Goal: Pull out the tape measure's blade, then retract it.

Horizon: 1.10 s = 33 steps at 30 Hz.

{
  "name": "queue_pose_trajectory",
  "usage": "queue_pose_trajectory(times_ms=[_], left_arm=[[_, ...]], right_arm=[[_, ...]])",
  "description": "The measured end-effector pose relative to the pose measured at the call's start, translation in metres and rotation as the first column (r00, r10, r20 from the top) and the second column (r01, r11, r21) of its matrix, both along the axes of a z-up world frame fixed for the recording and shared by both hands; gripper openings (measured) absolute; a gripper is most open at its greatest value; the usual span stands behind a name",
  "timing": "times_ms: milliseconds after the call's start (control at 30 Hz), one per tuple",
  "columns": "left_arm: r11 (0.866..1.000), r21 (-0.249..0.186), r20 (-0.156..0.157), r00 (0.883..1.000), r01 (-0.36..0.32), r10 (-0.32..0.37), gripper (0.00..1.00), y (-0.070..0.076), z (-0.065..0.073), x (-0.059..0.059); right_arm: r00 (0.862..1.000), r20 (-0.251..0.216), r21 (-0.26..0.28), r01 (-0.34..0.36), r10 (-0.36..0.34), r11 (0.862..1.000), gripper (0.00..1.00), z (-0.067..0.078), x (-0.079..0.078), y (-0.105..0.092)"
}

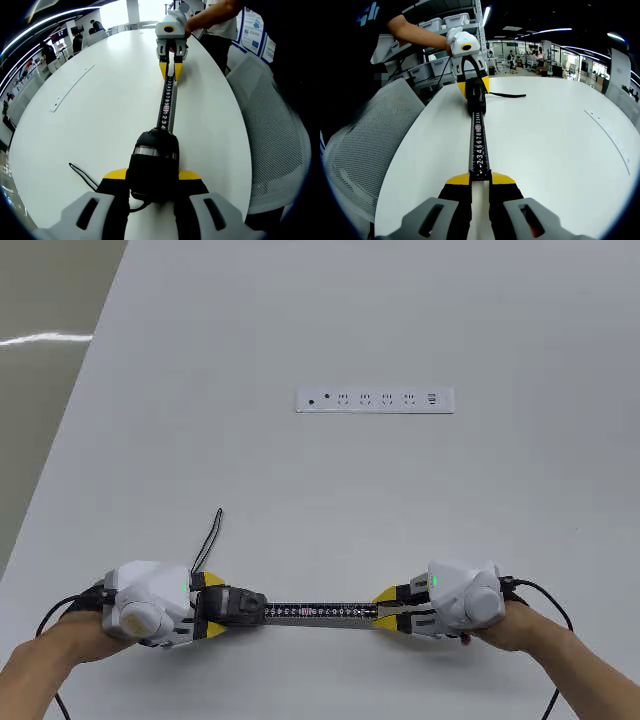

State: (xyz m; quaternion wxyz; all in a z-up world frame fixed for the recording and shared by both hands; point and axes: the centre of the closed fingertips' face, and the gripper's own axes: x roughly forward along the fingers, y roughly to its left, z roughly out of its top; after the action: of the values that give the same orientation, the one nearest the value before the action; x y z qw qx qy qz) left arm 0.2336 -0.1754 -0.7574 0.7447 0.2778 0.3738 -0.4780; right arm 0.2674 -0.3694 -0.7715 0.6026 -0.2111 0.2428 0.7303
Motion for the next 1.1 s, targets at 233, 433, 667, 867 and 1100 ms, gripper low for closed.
queue_pose_trajectory(times_ms=[233, 433, 667, 867, 1100], left_arm=[[1.0, 0.002, 0.001, 1.0, -0.002, 0.002, 0.3, 0.0, 0.0, 0.0], [1.0, 0.003, 0.001, 1.0, -0.003, 0.003, 0.3, 0.0, 0.0, -0.001], [1.0, 0.003, 0.0, 1.0, -0.004, 0.004, 0.3, 0.0, 0.001, -0.001], [1.0, 0.004, -0.001, 1.0, -0.005, 0.005, 0.3, 0.0, 0.001, -0.001], [1.0, 0.007, -0.002, 1.0, -0.002, 0.002, 0.3, 0.0, 0.0, -0.001]], right_arm=[[1.0, -0.004, 0.001, 0.007, -0.007, 1.0, 0.1, 0.001, 0.001, -0.004], [1.0, -0.003, 0.001, 0.011, -0.011, 1.0, 0.1, 0.003, 0.002, -0.009], [1.0, -0.004, -0.002, 0.018, -0.018, 1.0, 0.1, 0.002, 0.002, -0.015], [1.0, -0.006, -0.003, 0.022, -0.022, 1.0, 0.09, 0.002, 0.003, -0.019], [1.0, -0.013, -0.005, 0.028, -0.028, 1.0, 0.1, 0.003, 0.003, -0.026]])
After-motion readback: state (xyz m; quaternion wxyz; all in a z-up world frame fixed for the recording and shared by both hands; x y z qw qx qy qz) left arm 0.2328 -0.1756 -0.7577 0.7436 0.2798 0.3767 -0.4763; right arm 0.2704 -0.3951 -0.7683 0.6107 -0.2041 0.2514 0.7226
